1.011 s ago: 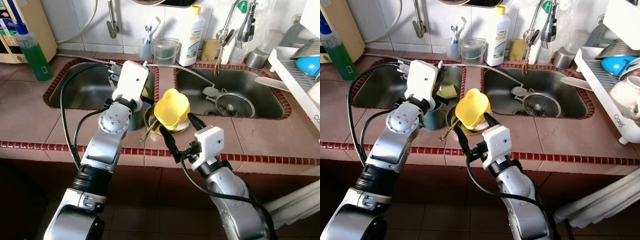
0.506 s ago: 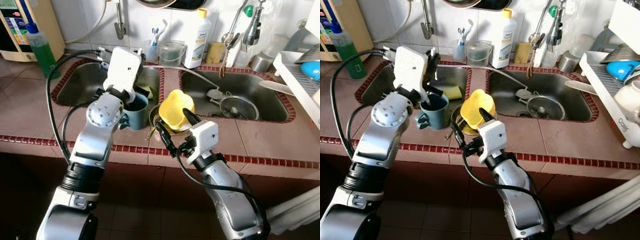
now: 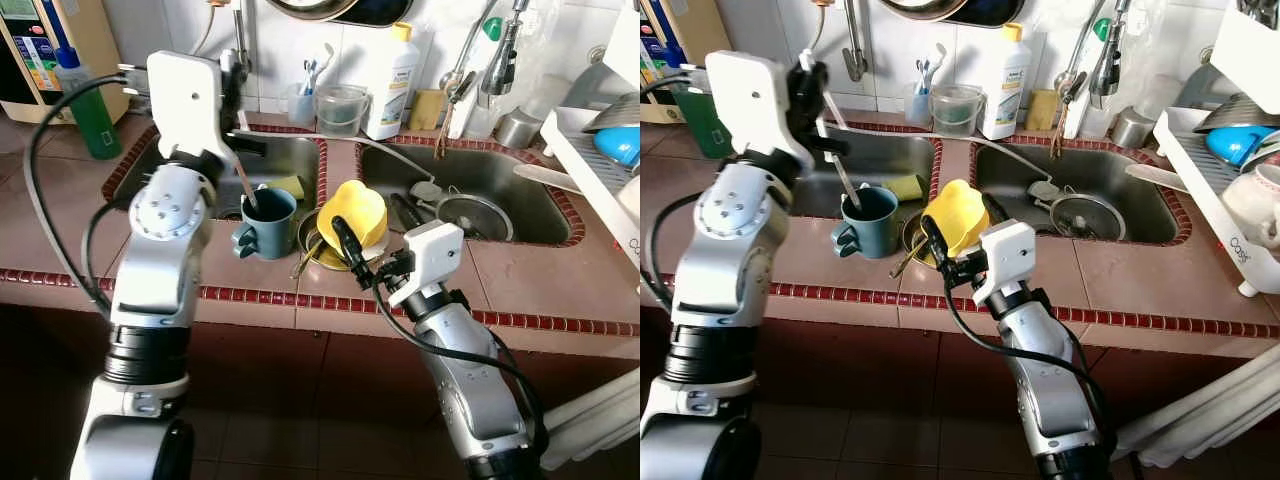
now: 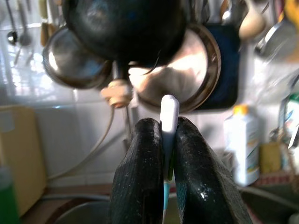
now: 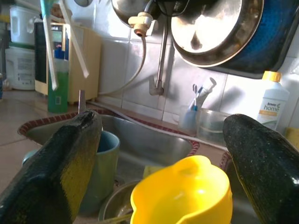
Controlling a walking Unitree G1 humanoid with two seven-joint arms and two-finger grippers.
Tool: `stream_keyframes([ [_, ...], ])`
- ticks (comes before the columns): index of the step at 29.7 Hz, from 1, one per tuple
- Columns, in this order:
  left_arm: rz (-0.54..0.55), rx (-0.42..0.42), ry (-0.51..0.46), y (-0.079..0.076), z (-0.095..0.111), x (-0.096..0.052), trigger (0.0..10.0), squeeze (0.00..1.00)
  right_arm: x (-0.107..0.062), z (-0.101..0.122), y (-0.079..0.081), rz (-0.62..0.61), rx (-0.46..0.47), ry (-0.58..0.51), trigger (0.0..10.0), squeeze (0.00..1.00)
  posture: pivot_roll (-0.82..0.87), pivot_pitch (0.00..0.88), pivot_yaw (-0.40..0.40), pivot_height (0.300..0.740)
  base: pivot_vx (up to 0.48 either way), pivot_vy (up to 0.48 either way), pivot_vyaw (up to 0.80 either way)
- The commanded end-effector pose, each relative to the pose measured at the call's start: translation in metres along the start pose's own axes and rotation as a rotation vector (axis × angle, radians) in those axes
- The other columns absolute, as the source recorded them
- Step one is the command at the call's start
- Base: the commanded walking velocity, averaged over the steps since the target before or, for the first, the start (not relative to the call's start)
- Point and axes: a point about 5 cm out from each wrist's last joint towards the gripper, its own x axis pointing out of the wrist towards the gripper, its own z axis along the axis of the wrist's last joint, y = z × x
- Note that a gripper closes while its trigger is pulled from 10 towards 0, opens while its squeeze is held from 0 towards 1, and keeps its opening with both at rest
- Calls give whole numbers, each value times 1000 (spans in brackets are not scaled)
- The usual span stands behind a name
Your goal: Kitchen organization
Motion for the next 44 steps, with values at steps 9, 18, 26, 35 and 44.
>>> stream_keyframes([
  [9, 53, 97, 110, 6, -33, -17, 10000, 0, 1, 4, -11, -51, -9, -26, 10000, 0, -120, 0, -42, 740, 0, 0, 0],
  [18, 94, 89, 213, 15, -63, -34, 10000, 0, -4, 4, -20, -82, -8, -23, 10000, 0, -123, 0, -43, 740, 0, 0, 0],
  [26, 45, 84, 234, 12, -70, -39, 10000, 0, -4, 5, -29, -111, -17, -23, 10000, 0, -118, 0, -41, 740, 0, 0, 0],
  [35, 19, 25, 231, 11, -69, -36, 10000, 0, -6, 7, -33, -118, -23, -25, 10000, 0, -127, 0, -38, 740, 165, 0, 0],
  [44, 21, 8, 230, 10, -69, -35, 10000, 0, -7, 7, -26, -86, -1, -18, 10000, 0, -134, 0, -40, 740, 382, 0, 0],
])
